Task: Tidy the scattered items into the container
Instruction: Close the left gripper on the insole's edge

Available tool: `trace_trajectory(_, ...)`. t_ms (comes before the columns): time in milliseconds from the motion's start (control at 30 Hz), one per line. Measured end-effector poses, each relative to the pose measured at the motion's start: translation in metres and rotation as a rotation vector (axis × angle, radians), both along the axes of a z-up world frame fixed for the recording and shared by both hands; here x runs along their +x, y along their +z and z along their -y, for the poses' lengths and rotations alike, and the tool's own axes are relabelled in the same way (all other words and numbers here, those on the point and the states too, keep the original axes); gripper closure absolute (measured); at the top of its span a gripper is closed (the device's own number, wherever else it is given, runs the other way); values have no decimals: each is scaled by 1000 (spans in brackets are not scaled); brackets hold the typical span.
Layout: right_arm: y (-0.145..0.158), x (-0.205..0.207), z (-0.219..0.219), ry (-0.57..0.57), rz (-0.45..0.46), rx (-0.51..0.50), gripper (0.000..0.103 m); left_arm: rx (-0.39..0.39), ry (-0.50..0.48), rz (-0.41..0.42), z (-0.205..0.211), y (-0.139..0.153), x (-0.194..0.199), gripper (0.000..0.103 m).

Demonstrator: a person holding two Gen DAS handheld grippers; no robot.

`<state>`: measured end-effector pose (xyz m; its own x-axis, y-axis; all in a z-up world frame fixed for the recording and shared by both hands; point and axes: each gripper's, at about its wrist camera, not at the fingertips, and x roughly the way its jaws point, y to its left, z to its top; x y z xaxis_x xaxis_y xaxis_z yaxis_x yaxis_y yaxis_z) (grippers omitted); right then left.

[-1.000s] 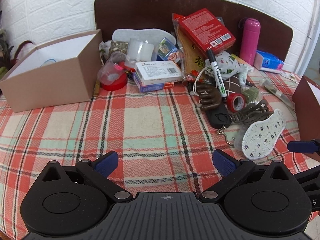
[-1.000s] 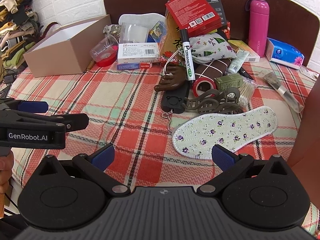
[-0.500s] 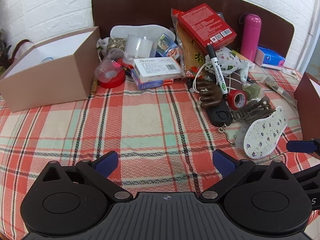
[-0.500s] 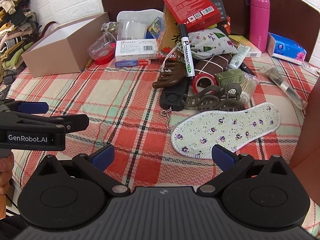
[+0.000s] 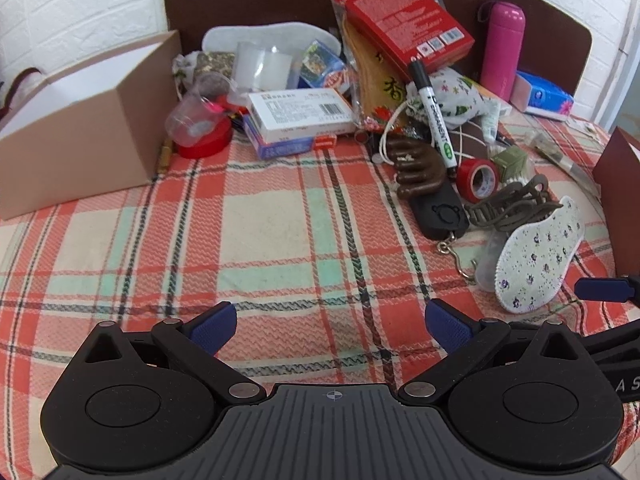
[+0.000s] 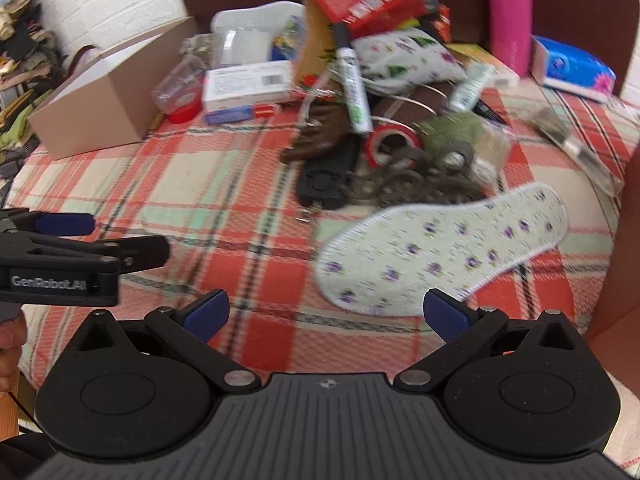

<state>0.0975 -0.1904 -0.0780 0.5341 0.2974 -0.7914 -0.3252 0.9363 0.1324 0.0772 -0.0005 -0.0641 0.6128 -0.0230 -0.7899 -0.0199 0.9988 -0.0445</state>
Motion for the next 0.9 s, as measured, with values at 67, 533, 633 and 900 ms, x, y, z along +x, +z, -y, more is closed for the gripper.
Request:
trace_trajectory(67, -8, 4, 12, -39, -14, -5, 0, -7, -29, -8, 7, -5, 6, 0)
trace_trajectory(533, -39, 19, 52, -45, 66, -41, 0, -149, -339, -75, 75, -31, 56, 38)
trace_trajectory(633, -41, 19, 55, -2, 101, -40, 0, -173, -378, -100, 85, -36, 65, 55)
trace_trajectory(900, -46, 26, 59, 20, 166, 0, 0, -172, -406, -107, 95, -42, 77, 58)
